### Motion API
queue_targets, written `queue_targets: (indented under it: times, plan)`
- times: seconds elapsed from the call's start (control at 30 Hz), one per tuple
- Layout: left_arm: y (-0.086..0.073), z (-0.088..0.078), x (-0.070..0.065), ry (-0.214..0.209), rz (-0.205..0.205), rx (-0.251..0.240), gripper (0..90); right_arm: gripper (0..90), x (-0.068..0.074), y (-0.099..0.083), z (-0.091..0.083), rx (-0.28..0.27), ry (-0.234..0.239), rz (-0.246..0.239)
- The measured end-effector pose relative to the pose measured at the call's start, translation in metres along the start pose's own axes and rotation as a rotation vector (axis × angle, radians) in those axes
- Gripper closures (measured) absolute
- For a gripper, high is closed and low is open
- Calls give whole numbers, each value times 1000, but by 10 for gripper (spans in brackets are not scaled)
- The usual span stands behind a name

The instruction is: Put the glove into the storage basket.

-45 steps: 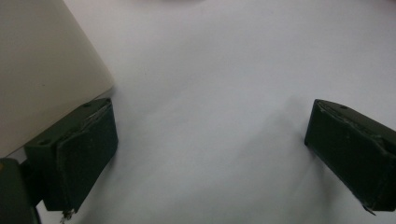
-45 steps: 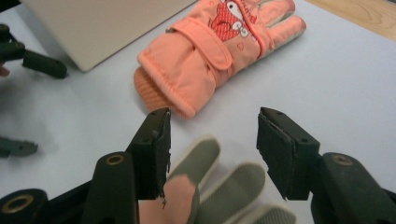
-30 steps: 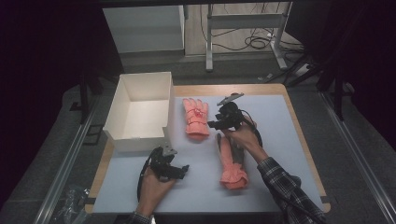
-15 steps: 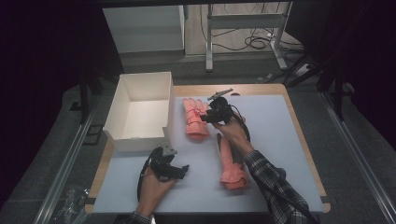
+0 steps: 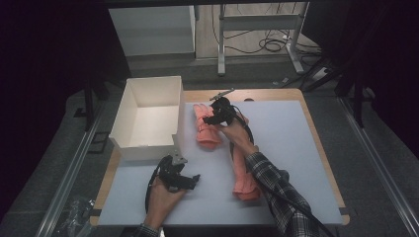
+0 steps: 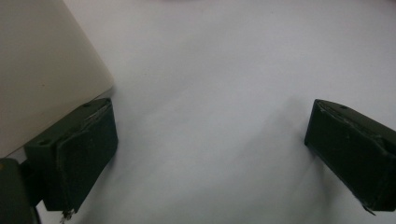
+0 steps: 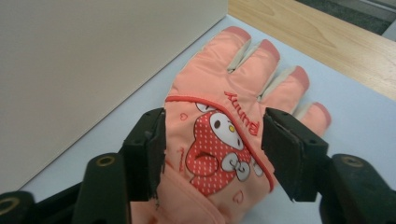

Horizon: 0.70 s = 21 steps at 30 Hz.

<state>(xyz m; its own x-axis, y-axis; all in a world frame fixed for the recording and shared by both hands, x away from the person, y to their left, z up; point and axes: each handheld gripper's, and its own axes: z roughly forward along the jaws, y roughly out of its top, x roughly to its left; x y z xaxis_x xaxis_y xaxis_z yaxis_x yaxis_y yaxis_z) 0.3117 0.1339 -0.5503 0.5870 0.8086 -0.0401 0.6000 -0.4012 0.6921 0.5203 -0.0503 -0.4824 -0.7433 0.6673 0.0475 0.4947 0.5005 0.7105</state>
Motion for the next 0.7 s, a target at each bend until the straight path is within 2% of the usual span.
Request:
queue_targets:
  times: [0.13,0.27,0.4,0.47,0.57,0.7]
  plan:
    - [0,0,0,0,-1,0,25,353,2,2,12,30,-15,-13]
    - [0,0,0,1,-1,0,26,354,1,0,25,65,-24,-11]
    - [0,0,0,0,-3,0,25,494,-1,-1,32,104,-6,-3]
    - [0,0,0,0,-3,0,25,620,0,-2,31,108,5,2]
    - [0,0,0,1,0,0,25,782,3,-2,28,108,-16,-8]
    - [0,0,0,1,0,0,25,849,1,-2,22,111,-14,-8]
